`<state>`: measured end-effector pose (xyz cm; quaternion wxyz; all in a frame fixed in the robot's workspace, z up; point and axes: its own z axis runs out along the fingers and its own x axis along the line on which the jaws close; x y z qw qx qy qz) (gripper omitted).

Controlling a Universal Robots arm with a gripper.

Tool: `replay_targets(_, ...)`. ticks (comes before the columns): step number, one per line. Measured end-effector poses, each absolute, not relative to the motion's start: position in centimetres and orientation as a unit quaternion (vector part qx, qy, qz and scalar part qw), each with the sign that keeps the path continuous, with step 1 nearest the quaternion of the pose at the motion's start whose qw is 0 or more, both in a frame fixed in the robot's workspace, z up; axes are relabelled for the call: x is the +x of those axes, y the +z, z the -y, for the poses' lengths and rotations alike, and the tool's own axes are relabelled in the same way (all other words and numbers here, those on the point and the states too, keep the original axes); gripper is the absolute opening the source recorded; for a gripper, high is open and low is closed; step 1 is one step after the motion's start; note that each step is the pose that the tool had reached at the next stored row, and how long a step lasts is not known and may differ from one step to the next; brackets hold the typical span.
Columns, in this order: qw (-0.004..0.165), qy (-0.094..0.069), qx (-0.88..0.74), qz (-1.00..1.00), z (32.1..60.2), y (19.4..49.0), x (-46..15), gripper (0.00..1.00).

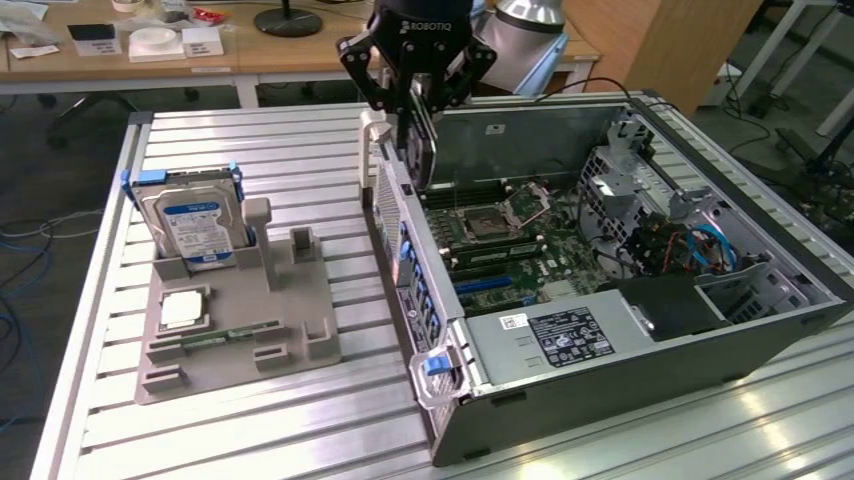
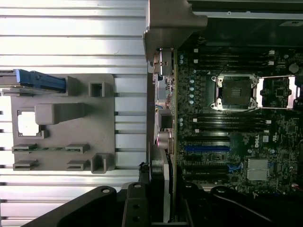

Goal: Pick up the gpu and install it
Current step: 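Pick up the gpu and move the gpu toward the slot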

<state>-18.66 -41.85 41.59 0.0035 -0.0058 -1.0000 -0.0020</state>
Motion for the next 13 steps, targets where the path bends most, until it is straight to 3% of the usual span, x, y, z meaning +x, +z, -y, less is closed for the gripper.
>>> replay_targets(13, 0.003, -0.002, -0.006, 1.0, 41.8, 41.6, -17.4, 0.28)
